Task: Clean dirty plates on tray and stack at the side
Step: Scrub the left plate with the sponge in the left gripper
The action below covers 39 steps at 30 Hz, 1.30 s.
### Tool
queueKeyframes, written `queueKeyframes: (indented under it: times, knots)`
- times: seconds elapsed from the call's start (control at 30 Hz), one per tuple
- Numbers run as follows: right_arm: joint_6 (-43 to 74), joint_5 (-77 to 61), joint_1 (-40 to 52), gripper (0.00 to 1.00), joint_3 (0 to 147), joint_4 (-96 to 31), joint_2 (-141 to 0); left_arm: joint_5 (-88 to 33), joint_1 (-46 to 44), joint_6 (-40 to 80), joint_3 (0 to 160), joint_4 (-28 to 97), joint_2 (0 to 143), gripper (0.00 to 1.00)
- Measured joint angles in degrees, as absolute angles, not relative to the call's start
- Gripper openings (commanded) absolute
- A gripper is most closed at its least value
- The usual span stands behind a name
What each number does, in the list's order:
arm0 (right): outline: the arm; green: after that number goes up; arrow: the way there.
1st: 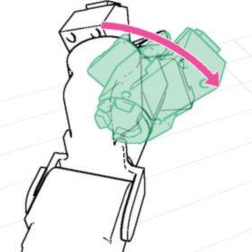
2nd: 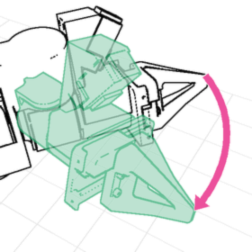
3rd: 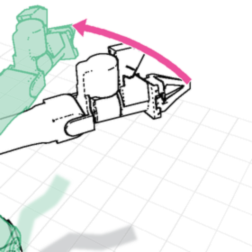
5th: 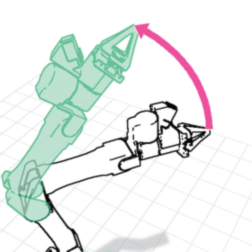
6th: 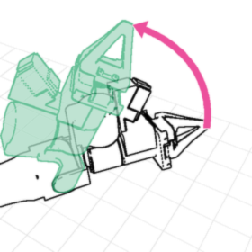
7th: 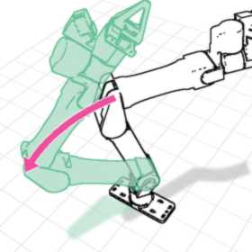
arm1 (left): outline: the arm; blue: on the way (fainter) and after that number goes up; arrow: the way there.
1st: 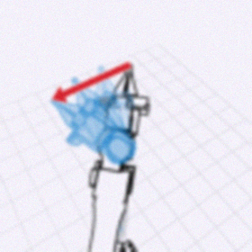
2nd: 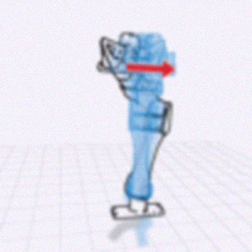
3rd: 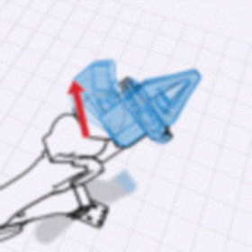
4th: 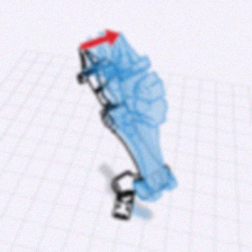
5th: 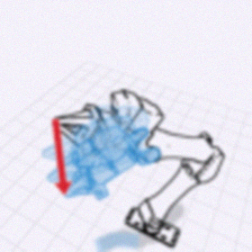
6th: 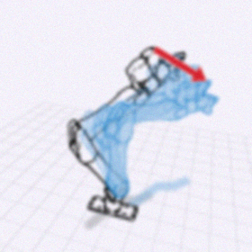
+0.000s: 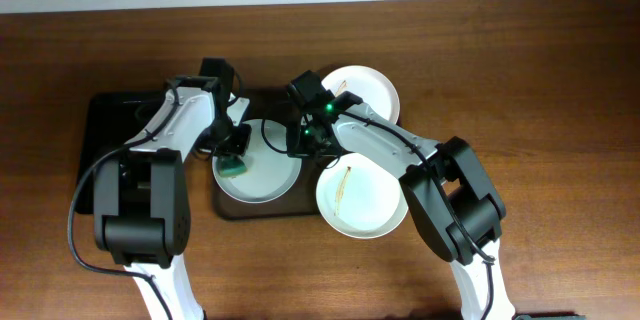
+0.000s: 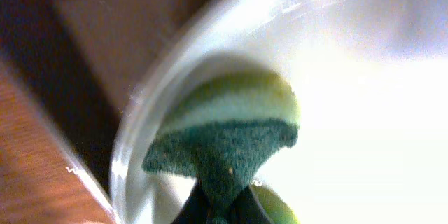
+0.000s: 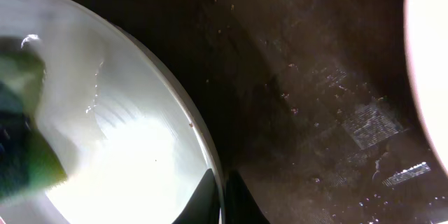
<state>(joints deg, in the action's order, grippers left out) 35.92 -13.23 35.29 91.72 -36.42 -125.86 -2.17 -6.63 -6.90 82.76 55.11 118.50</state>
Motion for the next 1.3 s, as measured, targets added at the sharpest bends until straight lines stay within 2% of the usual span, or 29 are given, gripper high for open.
queueKeyframes:
  times: [0.13, 0.23, 0.33, 0.5, 0.67, 0.7, 0.73, 0.8, 0.87, 1.0, 1.1, 1.2, 1.3]
  knots:
    - [35.8, -13.2, 35.3, 0.04, 91.7, -36.4, -125.9, -15.7, -6.6, -11.7, 81.9, 57.2, 118.6, 0.01]
    - [36.1, -13.0, 35.3, 0.05, 91.7, -36.3, -125.9, -19.3, -6.7, -12.9, 81.3, 51.8, 118.7, 0.01]
    - [36.4, -13.0, 35.2, 0.05, 91.7, -35.9, -125.9, -11.1, -7.5, -5.2, 81.4, 45.8, 118.5, 0.01]
    - [36.8, -13.1, 35.2, 0.05, 91.7, -35.8, -125.9, 10.2, -7.9, 7.6, 82.3, 51.0, 118.4, 0.01]
    - [37.3, -13.6, 35.5, 0.05, 91.9, -35.2, -125.9, 14.3, -8.3, 10.8, 81.6, 44.3, 118.4, 0.01]
    - [37.4, -13.5, 35.5, 0.05, 91.9, -35.4, -125.9, 12.4, -8.3, 8.9, 81.4, 41.9, 118.4, 0.01]
    - [37.5, -13.4, 35.2, 0.04, 91.9, -35.6, -125.9, 5.4, -8.3, 2.8, 81.4, 37.8, 118.4, 0.01]
    - [37.5, -13.4, 34.8, 0.04, 91.9, -35.8, -125.9, -1.9, -8.6, -3.2, 81.4, 36.8, 118.5, 0.01]
    - [37.3, -13.4, 34.7, 0.04, 91.9, -35.8, -125.9, -11.7, -9.8, -10.2, 81.4, 38.6, 118.5, 0.01]
    - [36.8, -13.4, 34.8, 0.04, 91.9, -36.1, -125.9, -16.6, -10.1, -13.5, 81.4, 45.6, 118.6, 0.01]
    - [36.8, -13.6, 35.2, 0.05, 91.9, -35.9, -125.9, -10.1, -10.9, -6.1, 81.5, 45.2, 118.6, 0.01]
    - [36.8, -13.6, 35.2, 0.05, 91.9, -35.6, -125.9, 5.3, -11.2, 3.8, 81.6, 38.4, 118.5, 0.01]
    - [36.8, -13.6, 35.2, 0.05, 91.9, -35.4, -125.9, 11.6, -11.2, 6.6, 81.5, 35.6, 118.6, 0.01]
